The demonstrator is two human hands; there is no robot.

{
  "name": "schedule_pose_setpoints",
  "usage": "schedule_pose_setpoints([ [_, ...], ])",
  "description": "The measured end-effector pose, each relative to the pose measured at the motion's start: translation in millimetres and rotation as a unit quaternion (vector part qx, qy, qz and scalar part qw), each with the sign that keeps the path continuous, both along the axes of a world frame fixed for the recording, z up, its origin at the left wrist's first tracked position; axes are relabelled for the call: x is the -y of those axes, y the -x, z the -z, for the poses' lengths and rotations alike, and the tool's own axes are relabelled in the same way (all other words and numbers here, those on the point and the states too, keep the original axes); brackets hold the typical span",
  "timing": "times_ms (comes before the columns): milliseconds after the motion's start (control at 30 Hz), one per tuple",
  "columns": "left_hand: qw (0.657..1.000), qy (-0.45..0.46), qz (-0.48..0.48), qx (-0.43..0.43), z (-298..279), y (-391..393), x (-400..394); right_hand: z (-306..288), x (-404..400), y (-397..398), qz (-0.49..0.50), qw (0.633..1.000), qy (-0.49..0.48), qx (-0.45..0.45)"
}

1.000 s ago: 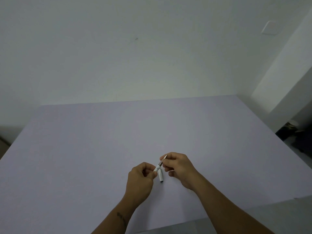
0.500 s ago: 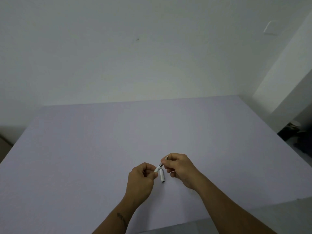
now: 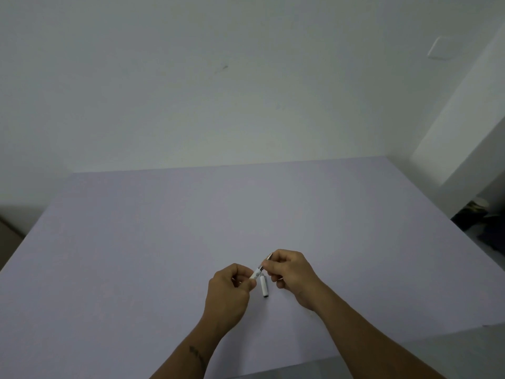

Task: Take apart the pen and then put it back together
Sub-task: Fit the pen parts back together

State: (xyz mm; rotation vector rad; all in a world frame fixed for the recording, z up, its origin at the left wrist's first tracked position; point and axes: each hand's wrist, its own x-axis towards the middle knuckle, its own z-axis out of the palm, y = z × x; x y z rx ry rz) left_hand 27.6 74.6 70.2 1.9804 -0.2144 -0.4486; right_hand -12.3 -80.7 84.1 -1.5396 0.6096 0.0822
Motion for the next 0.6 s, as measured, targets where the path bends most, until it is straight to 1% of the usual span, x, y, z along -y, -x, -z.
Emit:
schedule_pose_setpoints([
  [100, 1.0, 0.001, -0.005, -0.001, 0.1, -0.1, -0.6, 0.1, -1.7, -2.9, 0.0, 1.0, 0.003, 0.0],
  [300, 1.0, 0.001, -0.015, -0.002, 0.0, -1.7, -2.3, 1.9, -4.9, -2.8, 0.008, 0.999, -0.053, 0.008],
  [467, 1.0, -0.001, -0.006, -0.001, 0.5, 0.3, -1.6, 3.3, -6.4, -4.5, 0.003, 1.0, -0.001, -0.014],
  [600, 1.0, -0.002, -0.002, -0.007, 0.9, 2.5, -2.6, 3.7, -7.2, -2.5, -0.005, 0.999, -0.009, -0.037],
])
